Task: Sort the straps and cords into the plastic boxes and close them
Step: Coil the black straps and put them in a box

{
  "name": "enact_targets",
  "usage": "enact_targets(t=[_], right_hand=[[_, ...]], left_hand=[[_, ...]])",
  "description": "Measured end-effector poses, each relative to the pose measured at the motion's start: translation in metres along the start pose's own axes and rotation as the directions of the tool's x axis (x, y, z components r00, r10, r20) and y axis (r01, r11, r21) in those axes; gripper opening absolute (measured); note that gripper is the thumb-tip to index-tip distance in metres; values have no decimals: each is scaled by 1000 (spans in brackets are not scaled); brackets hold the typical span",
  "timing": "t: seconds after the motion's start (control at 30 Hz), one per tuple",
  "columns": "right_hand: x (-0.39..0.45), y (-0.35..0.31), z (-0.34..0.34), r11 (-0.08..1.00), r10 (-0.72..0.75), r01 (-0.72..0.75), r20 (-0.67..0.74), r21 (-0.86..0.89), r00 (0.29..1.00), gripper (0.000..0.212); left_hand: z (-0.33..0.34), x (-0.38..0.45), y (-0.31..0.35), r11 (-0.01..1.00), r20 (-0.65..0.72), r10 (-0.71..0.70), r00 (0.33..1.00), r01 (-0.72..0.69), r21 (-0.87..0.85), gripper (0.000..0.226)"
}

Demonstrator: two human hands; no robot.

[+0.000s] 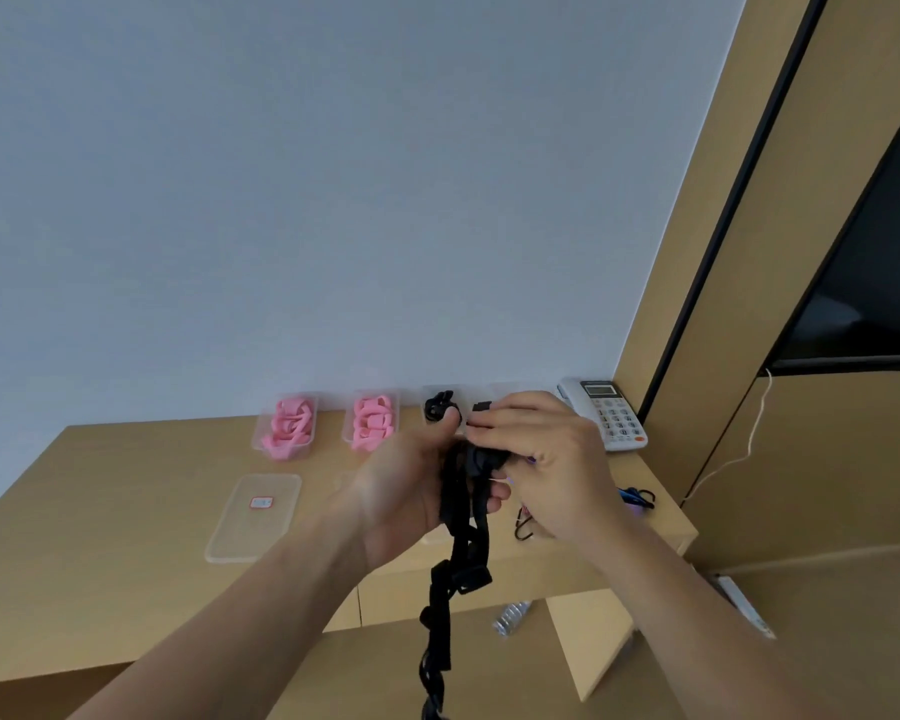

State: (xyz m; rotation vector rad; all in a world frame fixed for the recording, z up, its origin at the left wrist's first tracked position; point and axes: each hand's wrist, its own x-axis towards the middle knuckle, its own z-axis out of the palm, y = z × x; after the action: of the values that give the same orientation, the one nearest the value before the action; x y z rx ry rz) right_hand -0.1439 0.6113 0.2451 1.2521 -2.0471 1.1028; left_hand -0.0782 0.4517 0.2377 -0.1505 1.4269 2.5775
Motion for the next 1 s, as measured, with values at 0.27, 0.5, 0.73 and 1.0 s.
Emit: enact_targets(t=[0.27,0.5,0.73,1.0], right_hand=[[-10,-7,4,961,-7,105,360,-255,933,49],[-13,-18,1,921,253,-313,257,230,933,57],[3,-12,-4,435,625,-723,398,537,672,19],[6,-10,-8,573,581,-659,326,486,746,20]], left_hand=[[-6,1,3,994,34,89,995,-86,-69,37],[-5,-2,3,972,32,209,977,-211,104,40],[11,-3,-3,891,28,326,945,-317,326,55],[4,-1,-6,890,82,213,974,-228,395,56]])
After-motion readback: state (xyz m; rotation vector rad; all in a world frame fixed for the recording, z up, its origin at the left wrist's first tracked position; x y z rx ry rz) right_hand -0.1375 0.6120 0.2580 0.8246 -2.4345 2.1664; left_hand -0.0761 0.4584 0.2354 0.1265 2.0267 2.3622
